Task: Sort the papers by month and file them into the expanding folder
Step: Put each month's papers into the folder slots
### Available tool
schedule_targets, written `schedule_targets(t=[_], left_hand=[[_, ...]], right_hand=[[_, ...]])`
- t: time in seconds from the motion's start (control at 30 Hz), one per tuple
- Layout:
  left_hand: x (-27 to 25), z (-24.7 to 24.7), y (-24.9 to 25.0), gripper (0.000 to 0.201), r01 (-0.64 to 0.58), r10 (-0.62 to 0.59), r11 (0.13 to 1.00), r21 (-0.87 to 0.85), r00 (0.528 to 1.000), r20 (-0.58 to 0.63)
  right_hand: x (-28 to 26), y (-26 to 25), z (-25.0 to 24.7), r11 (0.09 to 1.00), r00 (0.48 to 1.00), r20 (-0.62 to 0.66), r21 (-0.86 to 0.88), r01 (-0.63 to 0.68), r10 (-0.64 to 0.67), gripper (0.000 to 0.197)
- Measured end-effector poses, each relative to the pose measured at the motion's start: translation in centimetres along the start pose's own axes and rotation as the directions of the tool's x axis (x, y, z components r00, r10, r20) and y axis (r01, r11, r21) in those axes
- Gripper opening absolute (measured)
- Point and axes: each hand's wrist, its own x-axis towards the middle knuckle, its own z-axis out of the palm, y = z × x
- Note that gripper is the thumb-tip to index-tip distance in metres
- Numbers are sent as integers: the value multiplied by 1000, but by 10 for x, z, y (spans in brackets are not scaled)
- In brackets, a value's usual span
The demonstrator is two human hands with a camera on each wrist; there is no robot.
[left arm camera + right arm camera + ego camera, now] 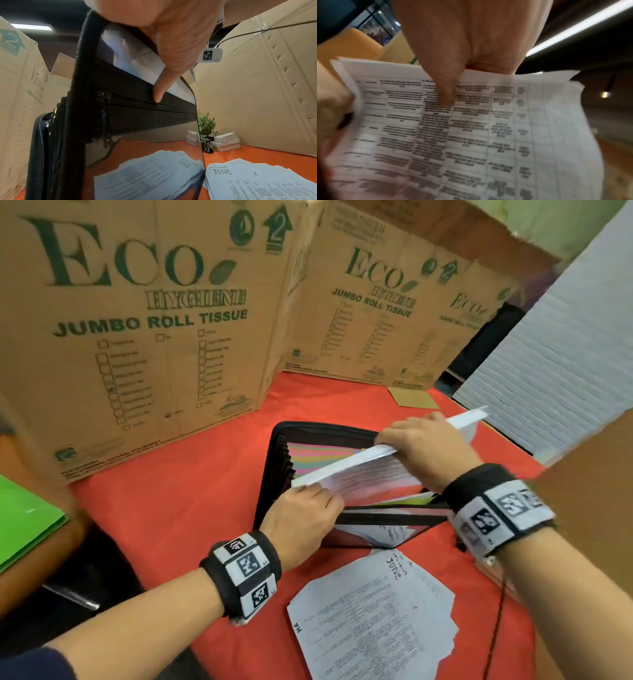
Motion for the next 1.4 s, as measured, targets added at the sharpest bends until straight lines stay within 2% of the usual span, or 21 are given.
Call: schedule_targets(t=[0.07,0.17,0.3,0.37,0.47,0.53,0.6,0.7,0.8,0.87,0.97,1.0,1.07,1.2,1.33,1.4], left_hand=[[1,-1,-1,30,13,-12,1000,-3,1000,13],[2,-3,0,32,36,-35,999,-6,999,27],[3,-7,3,34,65,-64,998,-19,996,54],[4,-7,4,35,75,-73,997,-32,995,64],[5,-8,5,37,82,-79,996,-35,994,79],[5,-8,5,37,81,-78,996,-31,993,89],[5,-6,4,36,75,-74,997,-14,993,88],[4,-6,4,33,75,-75,997,3,994,76],[5,-9,4,27,100,-101,995,7,992,71],[8,-10,3,41,175,-173,984,-9,979,109],[16,-16,-3,71,323,-314,946,-6,923,221],[20,-17,-5,70,360,-348,933,8,897,272],[26,-16,-8,56,382,-378,923,51,871,313],[30,-12,-9,45,347,-370,929,130,867,333],[30,-9,-7,42,329,-366,930,163,868,335],[30,-9,-7,42,313,-351,935,164,874,335]], right_hand=[[11,-10,14,994,1000,20,107,-21,19,20],[18,-9,30,953,993,20,280,-113,112,21],[16,4,40,952,956,231,205,-228,179,20],[13,11,36,951,951,231,182,-250,206,12],[13,16,31,947,969,156,231,-223,190,9],[14,10,36,938,964,189,258,-232,186,11],[15,-1,51,934,925,316,216,-286,210,14],[11,-18,79,917,837,509,202,-345,203,21],[7,-26,85,885,767,626,268,-382,141,19],[3,-26,81,871,740,663,296,-393,109,25],[-8,-24,75,849,732,662,285,-446,162,25],[-11,-23,74,827,726,662,290,-481,189,24],[-18,-17,74,786,731,637,311,-534,244,27],[-26,-5,80,692,805,498,455,-560,323,37],[-37,-2,84,674,817,468,486,-557,338,41],[-43,1,91,651,843,385,538,-535,375,37]])
